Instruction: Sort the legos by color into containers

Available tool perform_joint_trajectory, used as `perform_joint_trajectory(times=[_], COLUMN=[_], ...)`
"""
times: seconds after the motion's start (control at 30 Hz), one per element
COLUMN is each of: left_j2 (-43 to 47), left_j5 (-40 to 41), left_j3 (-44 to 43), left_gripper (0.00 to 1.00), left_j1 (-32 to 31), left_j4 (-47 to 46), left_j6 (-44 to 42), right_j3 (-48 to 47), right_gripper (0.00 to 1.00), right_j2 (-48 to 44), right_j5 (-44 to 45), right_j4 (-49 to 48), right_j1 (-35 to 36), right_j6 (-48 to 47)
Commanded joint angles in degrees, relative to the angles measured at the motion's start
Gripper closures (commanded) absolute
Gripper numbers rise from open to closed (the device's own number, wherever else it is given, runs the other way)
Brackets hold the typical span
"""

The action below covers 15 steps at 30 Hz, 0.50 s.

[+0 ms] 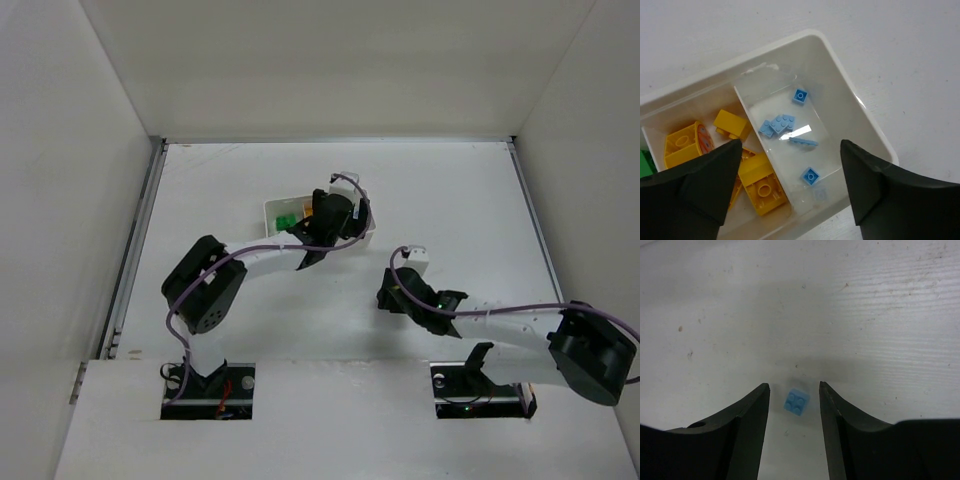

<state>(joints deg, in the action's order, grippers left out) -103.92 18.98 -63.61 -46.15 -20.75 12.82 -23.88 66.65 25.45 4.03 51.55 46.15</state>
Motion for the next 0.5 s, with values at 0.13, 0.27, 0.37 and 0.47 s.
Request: perform_joint_trajectory(times=[0.13, 0.27, 0.37, 0.47], left_j2=[15.9, 25.2, 33.0, 40.2], left_j5=[0.2, 2.9, 6.7, 10.8], left_j3=[8.6, 17.3, 24.0, 29.8], left_gripper=[0.0, 0.0, 0.0, 0.0], left_j1=[-1.1, -0.8, 0.7, 3.5], left_j4=[-3.2, -3.9, -3.2, -0.4], left_j6=[3.6, 5.8, 7.3, 9.6], right_j3=[-5.5, -7.5, -8.7, -9.2], right_gripper=[0.55, 0.6, 0.59, 0.53], right_j2=[5.2, 8.3, 9.5, 9.5], right_j5=[2.5, 3.5, 4.5, 5.9], right_j4=[3.4, 5.3, 7.5, 9.3], right_j1=[1.1, 2.5, 3.3, 4.7], right_j6=[1.5, 1.8, 2.8, 4.3])
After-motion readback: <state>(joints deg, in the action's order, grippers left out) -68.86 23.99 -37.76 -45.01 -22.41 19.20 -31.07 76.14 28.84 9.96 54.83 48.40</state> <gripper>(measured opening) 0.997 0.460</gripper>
